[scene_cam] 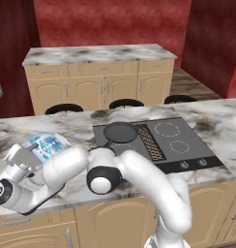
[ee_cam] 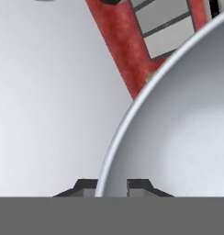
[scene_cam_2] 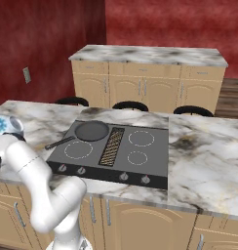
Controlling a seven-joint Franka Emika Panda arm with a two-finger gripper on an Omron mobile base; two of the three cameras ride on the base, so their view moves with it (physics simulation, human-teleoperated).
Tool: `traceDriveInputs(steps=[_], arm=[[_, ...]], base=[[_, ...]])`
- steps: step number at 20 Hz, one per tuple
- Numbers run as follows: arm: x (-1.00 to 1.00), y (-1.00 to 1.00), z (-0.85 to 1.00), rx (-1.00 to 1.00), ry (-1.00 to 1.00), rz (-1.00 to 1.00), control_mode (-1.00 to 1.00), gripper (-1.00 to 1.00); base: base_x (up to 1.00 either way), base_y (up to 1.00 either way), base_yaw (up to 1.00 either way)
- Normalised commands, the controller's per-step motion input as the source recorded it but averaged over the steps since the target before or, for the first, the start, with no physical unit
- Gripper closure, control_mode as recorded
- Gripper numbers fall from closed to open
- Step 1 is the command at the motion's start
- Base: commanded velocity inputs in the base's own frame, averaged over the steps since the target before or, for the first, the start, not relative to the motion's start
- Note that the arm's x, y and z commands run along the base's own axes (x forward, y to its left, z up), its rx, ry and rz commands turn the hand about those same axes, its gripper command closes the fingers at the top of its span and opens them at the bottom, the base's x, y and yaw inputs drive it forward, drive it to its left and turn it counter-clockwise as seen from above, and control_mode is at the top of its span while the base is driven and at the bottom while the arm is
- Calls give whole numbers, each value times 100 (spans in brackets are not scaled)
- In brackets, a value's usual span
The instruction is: Place the shrimp on the plate and place the lemon on the same plate.
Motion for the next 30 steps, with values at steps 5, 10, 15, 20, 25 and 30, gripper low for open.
traceDriveInputs(steps=[5,10,15,20,25,30], arm=[[1,0,12,-6,0,6,-100,100],[5,12,21,0,0,6,-100,100],[1,7,27,7,0,5,-100,100],[-7,-13,23,18,3,0,-100,100],[-16,-21,22,27,8,0,-100,100],[-7,-35,25,21,8,0,-100,100]], base=[[0,0,0],[0,0,0],[0,0,0],[0,0,0],[0,0,0],[0,0,0]])
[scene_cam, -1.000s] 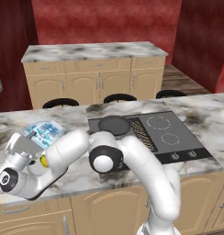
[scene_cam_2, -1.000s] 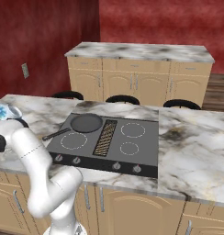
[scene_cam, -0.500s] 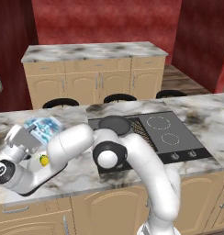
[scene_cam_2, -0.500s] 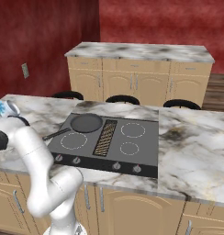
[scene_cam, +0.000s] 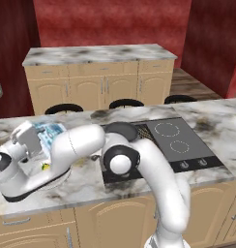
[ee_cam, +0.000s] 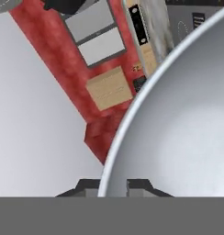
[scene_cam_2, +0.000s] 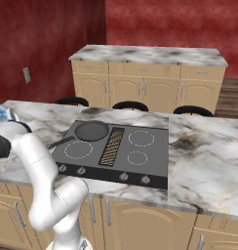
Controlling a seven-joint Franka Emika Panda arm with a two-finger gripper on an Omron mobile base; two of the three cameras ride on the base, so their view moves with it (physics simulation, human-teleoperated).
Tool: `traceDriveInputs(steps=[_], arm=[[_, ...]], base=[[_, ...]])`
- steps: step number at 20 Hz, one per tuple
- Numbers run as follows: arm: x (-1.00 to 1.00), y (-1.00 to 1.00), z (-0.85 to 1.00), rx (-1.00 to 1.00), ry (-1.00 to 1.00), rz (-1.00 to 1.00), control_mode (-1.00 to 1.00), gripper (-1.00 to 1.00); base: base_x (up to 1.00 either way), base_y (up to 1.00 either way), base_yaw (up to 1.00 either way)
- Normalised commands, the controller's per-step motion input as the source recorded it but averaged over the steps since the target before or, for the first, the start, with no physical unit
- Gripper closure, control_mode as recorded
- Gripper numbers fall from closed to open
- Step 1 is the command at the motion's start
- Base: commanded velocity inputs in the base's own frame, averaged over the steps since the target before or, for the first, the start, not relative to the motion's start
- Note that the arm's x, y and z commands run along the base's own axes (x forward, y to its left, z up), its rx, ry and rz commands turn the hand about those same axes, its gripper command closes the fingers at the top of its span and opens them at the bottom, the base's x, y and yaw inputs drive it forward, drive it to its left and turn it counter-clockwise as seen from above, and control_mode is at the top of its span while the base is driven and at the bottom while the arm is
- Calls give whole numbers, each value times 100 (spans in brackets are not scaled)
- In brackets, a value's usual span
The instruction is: Place the shrimp on the plate and place the lemon on the same plate.
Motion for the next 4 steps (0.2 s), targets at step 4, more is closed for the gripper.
traceDriveInputs(steps=[4], arm=[[-12,-48,27,18,9,0,-100,100]], base=[[0,0,0]])
